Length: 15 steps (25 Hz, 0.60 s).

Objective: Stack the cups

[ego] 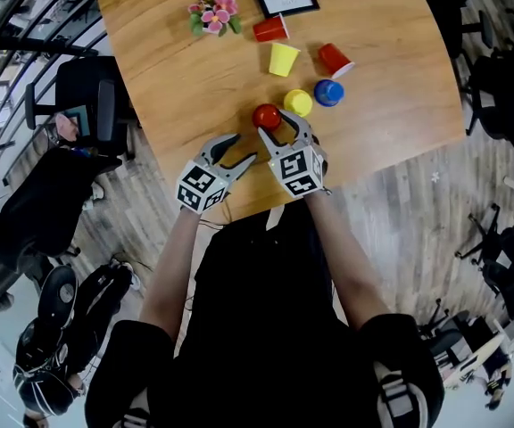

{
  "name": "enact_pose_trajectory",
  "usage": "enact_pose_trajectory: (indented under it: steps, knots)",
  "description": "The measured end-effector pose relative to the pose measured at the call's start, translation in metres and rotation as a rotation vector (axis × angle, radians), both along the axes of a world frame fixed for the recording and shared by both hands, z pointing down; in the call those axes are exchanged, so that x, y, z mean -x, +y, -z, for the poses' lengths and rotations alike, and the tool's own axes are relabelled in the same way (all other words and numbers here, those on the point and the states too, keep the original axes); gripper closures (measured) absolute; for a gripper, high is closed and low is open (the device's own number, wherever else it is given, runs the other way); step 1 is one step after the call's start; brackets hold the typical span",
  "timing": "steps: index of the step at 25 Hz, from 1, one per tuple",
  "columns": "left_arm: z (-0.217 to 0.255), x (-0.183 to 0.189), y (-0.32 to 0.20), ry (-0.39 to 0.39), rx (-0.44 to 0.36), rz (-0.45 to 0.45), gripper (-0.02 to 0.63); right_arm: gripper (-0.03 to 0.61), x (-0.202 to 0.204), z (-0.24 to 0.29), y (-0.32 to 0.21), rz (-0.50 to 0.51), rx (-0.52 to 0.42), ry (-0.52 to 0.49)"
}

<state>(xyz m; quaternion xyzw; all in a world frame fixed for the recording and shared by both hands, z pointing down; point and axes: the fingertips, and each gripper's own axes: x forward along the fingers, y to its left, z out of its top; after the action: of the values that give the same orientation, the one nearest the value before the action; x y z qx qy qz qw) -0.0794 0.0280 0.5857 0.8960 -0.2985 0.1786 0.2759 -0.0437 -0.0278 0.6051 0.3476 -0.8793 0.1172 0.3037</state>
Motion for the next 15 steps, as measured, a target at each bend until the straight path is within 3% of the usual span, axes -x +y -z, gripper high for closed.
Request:
enact_pose_trajectory:
  steps: [15]
  knots:
    - [-0.001,0.003,-0.007,0.023,0.013,-0.019,0.374,0.347,0.009,-0.002,-0.013,-0.038,-0.029,0.036]
